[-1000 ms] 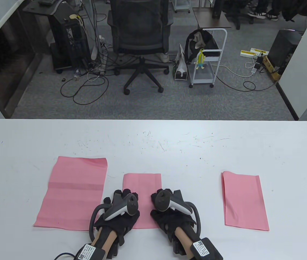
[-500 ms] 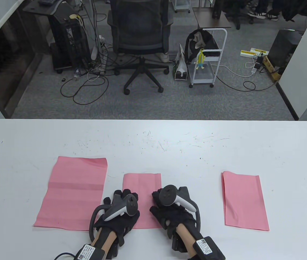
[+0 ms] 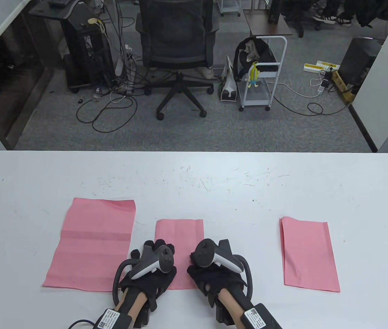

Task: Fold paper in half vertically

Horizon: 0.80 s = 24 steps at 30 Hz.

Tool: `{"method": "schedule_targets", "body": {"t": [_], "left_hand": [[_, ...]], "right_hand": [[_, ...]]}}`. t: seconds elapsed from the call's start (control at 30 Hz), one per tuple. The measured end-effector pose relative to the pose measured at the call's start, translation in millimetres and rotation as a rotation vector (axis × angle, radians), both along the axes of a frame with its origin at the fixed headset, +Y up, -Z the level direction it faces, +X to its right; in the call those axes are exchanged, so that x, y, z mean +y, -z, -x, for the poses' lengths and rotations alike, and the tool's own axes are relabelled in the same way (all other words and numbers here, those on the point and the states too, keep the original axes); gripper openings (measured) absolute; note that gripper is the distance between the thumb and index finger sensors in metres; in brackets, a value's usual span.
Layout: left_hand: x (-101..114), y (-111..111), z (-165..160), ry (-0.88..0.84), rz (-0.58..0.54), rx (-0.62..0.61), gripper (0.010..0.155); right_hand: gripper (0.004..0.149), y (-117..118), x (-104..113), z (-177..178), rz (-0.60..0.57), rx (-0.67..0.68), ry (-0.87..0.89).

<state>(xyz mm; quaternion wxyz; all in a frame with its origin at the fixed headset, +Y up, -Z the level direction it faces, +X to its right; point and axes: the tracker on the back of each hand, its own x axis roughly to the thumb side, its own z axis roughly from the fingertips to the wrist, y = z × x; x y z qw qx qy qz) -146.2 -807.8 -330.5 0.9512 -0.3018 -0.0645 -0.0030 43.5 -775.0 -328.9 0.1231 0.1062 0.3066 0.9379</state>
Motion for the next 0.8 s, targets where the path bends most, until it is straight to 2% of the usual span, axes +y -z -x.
{"method": "schedule_targets", "body": {"t": [0.2, 0.37, 0.8], "left_hand": [[-0.2, -0.1, 0.0, 0.002, -0.002, -0.002, 0.074], [-0.7, -0.1, -0.1, 0.002, -0.011, -0.005, 0.074], [-1.4, -0.5, -0.7, 0.002, -0.016, -0.007, 0.074]], "right_hand": [[0.061, 5.2, -1.1, 1.1, 0.015, -0.018, -0.004], [0.061, 18.7, -0.6, 2.8, 0.035, -0.045, -0.012], [0.061, 80.0, -9.7, 4.1, 0.076, -0.215, -0.011]]}}
